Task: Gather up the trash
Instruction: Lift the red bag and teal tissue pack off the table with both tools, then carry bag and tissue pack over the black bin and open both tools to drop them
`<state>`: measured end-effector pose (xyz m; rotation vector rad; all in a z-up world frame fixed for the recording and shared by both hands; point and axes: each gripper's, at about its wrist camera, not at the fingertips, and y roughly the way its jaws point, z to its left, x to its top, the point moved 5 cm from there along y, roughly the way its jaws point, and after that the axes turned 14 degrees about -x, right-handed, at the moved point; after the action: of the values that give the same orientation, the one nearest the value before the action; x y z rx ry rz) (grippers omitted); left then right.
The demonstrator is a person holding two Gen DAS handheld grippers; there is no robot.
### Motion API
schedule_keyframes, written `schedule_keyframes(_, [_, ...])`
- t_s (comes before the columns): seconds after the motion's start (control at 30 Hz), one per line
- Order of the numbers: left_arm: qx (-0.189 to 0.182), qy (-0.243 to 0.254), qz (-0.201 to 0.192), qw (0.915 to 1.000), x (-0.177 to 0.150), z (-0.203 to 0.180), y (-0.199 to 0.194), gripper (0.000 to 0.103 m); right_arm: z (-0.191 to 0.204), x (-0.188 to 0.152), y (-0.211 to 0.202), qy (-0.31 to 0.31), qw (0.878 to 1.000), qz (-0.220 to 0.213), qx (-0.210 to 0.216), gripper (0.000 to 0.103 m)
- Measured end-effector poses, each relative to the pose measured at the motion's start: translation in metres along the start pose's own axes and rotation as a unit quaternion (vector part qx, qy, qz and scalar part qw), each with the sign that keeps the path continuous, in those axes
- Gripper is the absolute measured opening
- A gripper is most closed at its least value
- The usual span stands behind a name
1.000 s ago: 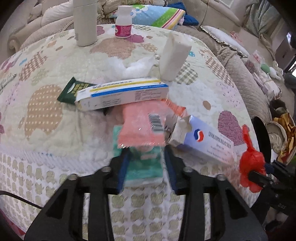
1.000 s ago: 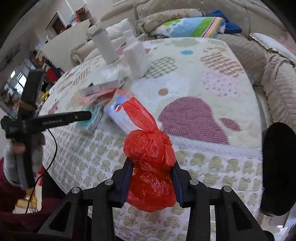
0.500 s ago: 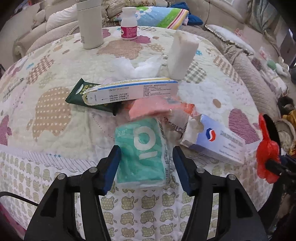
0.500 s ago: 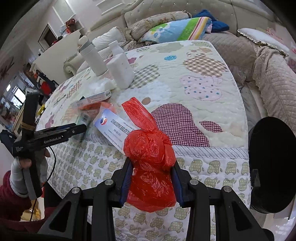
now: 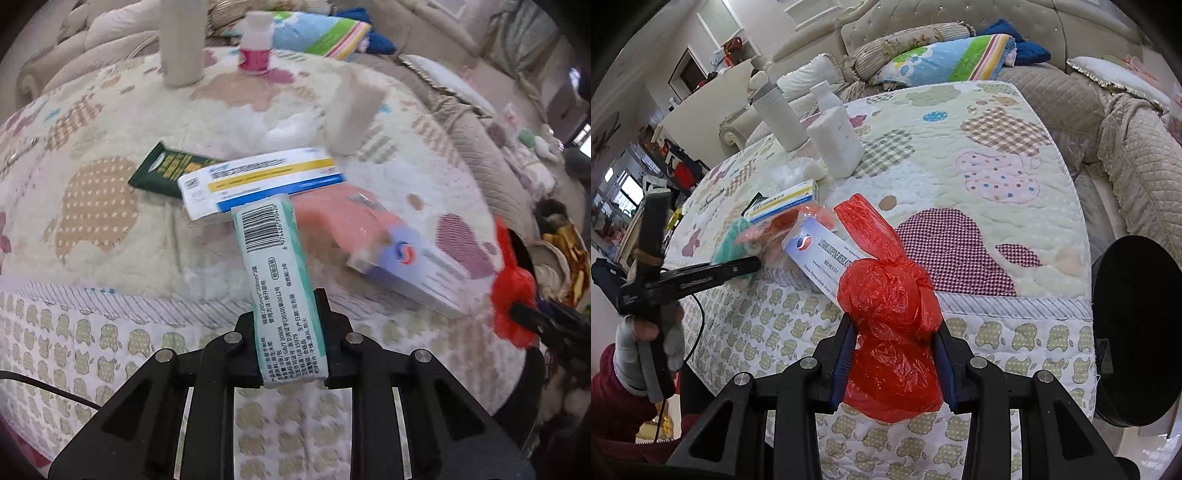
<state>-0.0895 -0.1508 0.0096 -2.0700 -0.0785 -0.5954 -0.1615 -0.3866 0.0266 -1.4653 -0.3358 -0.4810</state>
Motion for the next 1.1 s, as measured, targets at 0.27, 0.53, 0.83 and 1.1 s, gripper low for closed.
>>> schedule_keyframes(0.27, [-0.047, 0.042, -0.004, 0.998, -0.003, -0.052, -0.026, 0.018, -0.011, 0.006, -0.01, 0.012, 1.0, -0.017, -0.002, 0.038])
schedule_keyframes(0.53, [-0.074, 0.093, -0.002, 0.993, 0.001, -0.112, -0.019, 0.018, -0.027, 0.009, -0.023, 0.028, 0.999, -0.031, -0.009, 0.038])
schedule_keyframes(0.83, [-0.093, 0.133, 0.01, 0.9867, 0.01, -0.168, 0.009, 0.018, -0.06, 0.008, -0.035, 0.056, 0.997, -0.045, -0.029, 0.038])
schedule_keyframes(1.1, [-0.12, 0.157, 0.022, 0.98, 0.021, -0.215, 0.032, 0.018, -0.099, 0.002, -0.044, 0.084, 0.993, -0.049, -0.062, 0.038])
